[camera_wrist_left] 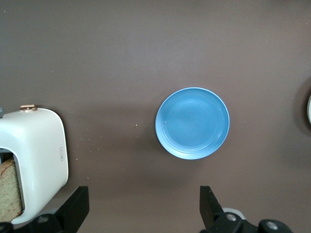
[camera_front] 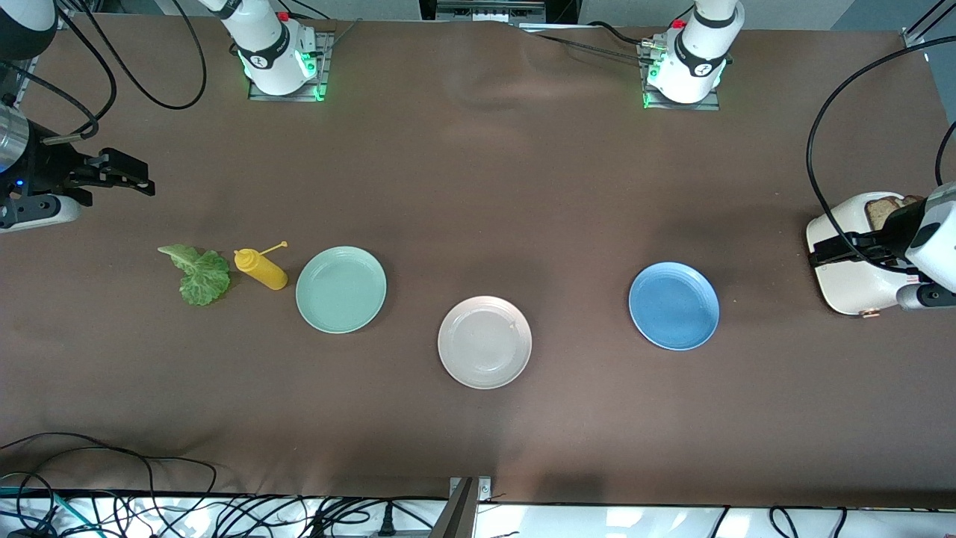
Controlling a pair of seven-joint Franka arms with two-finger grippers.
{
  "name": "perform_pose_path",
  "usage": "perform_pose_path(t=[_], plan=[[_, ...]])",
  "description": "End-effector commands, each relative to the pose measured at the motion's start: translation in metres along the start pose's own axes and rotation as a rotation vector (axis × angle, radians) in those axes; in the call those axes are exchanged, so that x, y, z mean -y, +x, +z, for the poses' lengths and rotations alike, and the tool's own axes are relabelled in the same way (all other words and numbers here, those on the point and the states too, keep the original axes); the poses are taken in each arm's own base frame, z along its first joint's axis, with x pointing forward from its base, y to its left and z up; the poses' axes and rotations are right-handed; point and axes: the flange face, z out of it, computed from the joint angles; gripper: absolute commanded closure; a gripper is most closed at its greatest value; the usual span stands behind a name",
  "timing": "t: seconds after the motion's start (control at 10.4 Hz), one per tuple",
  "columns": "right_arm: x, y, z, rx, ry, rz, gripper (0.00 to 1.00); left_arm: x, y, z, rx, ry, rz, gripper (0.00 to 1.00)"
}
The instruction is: Make sandwich on beige plate with both arms
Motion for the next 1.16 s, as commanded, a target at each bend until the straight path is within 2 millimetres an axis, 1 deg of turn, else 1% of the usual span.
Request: perform_pose_path(t=[0.0,0.19,0.48,0.77,1.06], plan=[[0.0045,-0.0033,-0.0109,0.005,0.005,0.008,0.0,0.0009,-0.0074,-0.0036,-0.001,0.031,0.023,0.0],[0.005,-0.0072,-0.0177,-0.008,0.002,0.011,0.0,0.0011,-0.0068,-0.0016,0.004,0.031,0.025,0.0],[0.0054,-0.0072,-0.0166,0.002,-0.002,0.009,0.0,0.0012,-0.0064,-0.0007,0.005,0.031,0.028,0.0],[0.0116,-0.0058,-0.0156,0.004,-0.001,-0.002,0.0,0.0011,-0.0062,-0.0001,0.005,0.031,0.028,0.0],[0.009,-0.0056,-0.0149,0.005,-0.001,0.004,0.0,0.0012,-0.0058,0.0015,0.008,0.03,0.028,0.0]])
